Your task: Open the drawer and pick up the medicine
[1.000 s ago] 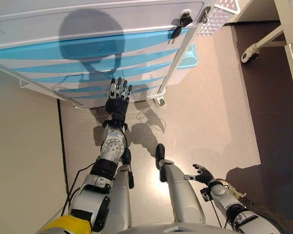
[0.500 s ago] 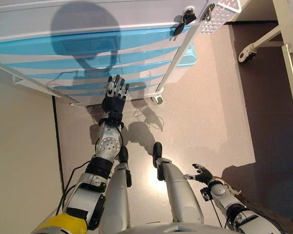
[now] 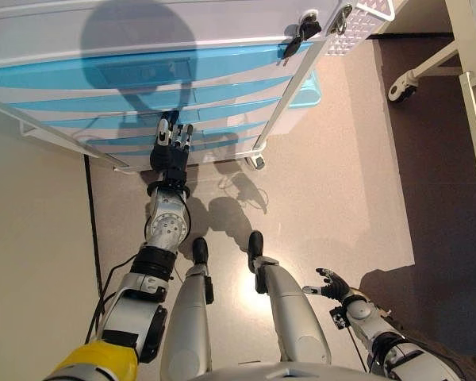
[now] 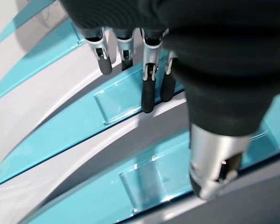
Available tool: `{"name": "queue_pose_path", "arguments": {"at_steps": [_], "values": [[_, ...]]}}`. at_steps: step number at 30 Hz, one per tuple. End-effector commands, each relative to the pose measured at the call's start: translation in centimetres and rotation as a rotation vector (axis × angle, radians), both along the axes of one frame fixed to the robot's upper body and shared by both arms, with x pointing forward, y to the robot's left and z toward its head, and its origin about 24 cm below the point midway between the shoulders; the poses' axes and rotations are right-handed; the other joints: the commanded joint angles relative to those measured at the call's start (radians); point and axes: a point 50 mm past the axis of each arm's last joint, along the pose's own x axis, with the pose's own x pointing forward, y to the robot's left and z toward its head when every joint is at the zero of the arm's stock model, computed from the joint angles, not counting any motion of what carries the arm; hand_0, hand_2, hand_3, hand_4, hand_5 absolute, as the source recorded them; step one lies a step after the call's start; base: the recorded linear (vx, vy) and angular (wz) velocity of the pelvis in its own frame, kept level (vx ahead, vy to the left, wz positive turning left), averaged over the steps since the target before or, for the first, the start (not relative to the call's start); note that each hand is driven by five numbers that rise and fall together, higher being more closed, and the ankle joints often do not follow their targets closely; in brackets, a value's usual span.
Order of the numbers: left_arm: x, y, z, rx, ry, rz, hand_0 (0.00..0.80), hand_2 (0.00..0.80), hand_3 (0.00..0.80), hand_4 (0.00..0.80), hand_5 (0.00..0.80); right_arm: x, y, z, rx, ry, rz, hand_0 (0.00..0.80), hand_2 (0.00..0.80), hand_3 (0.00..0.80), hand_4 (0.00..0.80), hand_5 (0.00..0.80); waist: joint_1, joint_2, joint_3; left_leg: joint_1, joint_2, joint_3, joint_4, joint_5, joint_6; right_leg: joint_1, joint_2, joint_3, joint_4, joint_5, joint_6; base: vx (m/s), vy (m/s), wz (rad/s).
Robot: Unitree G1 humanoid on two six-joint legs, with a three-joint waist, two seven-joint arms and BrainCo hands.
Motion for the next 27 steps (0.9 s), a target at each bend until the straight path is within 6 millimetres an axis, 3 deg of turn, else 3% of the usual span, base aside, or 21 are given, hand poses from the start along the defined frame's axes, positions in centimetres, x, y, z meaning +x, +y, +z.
{"name": "queue_pose_path", "arguments": {"at_steps": [1,8,14,19,22,27], "values": [[0.1,2.1,7.0,-0.01,-0.3,0.102,0.0,0.0,0.0,0.0,0.0,-3.0,-1.9,-1.1,-0.063,0.082,0.003,0.0,0.0,0.0,0.0,0.0,-0.003,0.02,-0.075,-0.012,-0.044,-0.027,0.028,-0.067,0.039,0.029,0.01,-0.009,-0.022,0.028,0.048,0.0,0.0,0.0],[-0.1,2.6,6.1,0.001,-0.266,0.118,0.0,0.0,0.0,0.0,0.0,-2.8,-1.9,-0.9,-0.068,0.071,0.0,0.0,0.0,0.0,0.0,0.0,0.003,0.018,-0.063,0.001,-0.046,-0.029,0.018,-0.061,0.04,0.041,0.008,-0.009,-0.028,0.03,0.048,0.0,0.0,0.0],[0.1,2.4,1.9,0.094,-0.088,0.088,0.0,0.0,0.0,0.0,0.0,-1.9,-2.0,-0.4,-0.085,0.04,-0.002,0.0,0.0,0.0,0.0,0.0,0.007,0.017,-0.034,0.014,-0.051,-0.027,-0.007,-0.042,0.039,0.053,0.002,-0.008,-0.04,0.039,0.049,0.0,0.0,0.0],[0.1,2.0,0.8,0.152,-0.048,0.054,0.0,0.0,0.0,0.0,0.0,-1.6,-2.2,-0.2,-0.09,0.024,-0.01,0.0,0.0,0.0,0.0,0.0,0.007,0.019,-0.024,0.013,-0.053,-0.025,-0.008,-0.037,0.04,0.054,0.002,-0.009,-0.042,0.042,0.049,0.0,0.0,0.0],[-0.1,1.2,-1.2,0.22,0.014,-0.015,0.0,0.0,0.0,0.0,0.0,-1.4,-2.6,0.1,-0.096,0.013,-0.024,0.0,0.0,0.0,0.0,0.0,0.006,0.02,-0.016,0.014,-0.053,-0.024,-0.01,-0.033,0.04,0.056,0.002,-0.007,-0.046,0.044,0.047,0.0,0.0,0.0],[-0.4,0.5,-2.7,0.307,0.053,-0.084,0.0,0.0,0.0,0.0,0.0,-1.3,-2.9,0.2,-0.101,0.01,-0.035,0.0,0.0,0.0,0.0,0.0,0.003,0.022,-0.011,0.017,-0.051,-0.021,-0.024,-0.023,0.038,0.06,0.002,-0.007,-0.057,0.052,0.049,0.0,0.0,0.0]]}}
